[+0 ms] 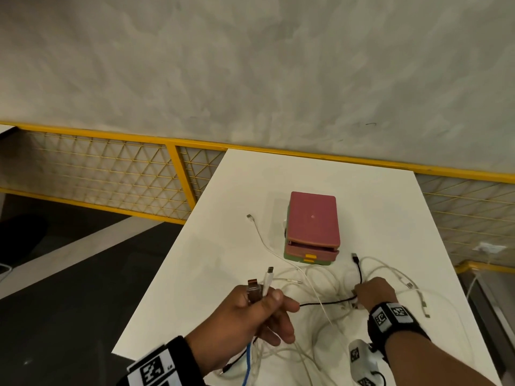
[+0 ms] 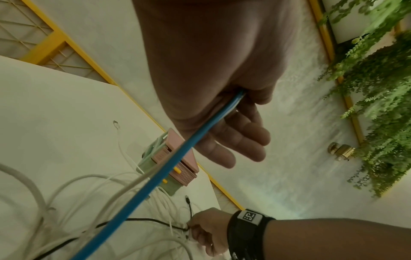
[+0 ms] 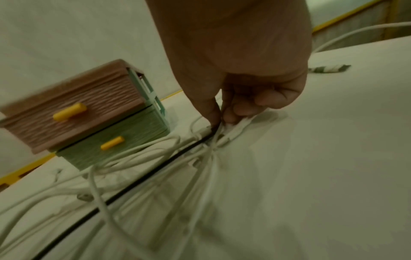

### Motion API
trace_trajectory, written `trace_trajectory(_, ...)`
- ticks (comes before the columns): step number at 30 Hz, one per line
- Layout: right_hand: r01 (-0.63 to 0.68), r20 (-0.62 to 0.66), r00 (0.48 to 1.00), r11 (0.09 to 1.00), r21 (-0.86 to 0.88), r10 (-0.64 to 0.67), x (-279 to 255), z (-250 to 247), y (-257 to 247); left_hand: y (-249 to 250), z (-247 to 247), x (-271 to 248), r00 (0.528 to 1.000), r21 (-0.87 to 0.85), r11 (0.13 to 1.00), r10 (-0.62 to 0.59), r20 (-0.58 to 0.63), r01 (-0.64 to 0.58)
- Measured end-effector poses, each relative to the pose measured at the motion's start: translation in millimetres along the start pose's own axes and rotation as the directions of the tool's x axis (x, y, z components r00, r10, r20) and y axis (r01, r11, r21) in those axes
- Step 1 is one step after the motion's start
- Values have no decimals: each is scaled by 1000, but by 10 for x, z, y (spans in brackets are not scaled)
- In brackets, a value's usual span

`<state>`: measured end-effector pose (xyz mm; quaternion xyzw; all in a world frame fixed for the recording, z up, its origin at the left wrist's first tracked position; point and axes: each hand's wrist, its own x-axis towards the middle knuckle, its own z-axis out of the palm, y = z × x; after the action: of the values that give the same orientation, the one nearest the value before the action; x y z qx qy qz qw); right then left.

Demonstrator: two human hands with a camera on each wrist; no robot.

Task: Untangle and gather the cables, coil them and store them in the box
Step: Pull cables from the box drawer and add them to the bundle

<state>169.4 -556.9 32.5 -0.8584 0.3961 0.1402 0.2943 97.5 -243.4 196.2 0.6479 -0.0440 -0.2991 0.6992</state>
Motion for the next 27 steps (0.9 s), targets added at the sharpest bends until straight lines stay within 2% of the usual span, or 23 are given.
trace_trajectory(3,0,10,1000,998,56,-1,-48,-41,87,11,71,43,1000,-16,1000,17,3,-17)
trace_trajectory(6,57,-37,998,966,252,-49,-112,-81,136,11,144,55,1000,-20,999,28,5,-28)
trace_trajectory(8,70,-59,997,891,448,-49,-206,-137,145,7,187,53,999,-28,999,34,-3,-34)
trace_trajectory(11,37,14,998,728,685,-64,-401,-228,149,10,254,36,999,-36,999,37,-8,-37)
trace_trajectory(15,51,29,993,647,761,-112,-682,-384,139,12,343,7,999,-14,999,40,-12,-40)
trace_trajectory(18,23,68,984,491,871,-166,-963,-531,121,6,415,60,999,-19,1000,11,-46,-12)
trace_trajectory(21,95,24,955,382,919,-295,-1328,-588,80,-30,491,205,994,-76,996,-64,-91,57)
trace_trajectory(24,183,-22,920,378,907,-392,-1675,-598,34,-82,593,374,982,-153,978,-158,-102,141)
trace_trajectory(27,285,-58,880,426,858,-472,-1923,-577,17,-118,684,499,975,-128,975,-195,-107,181)
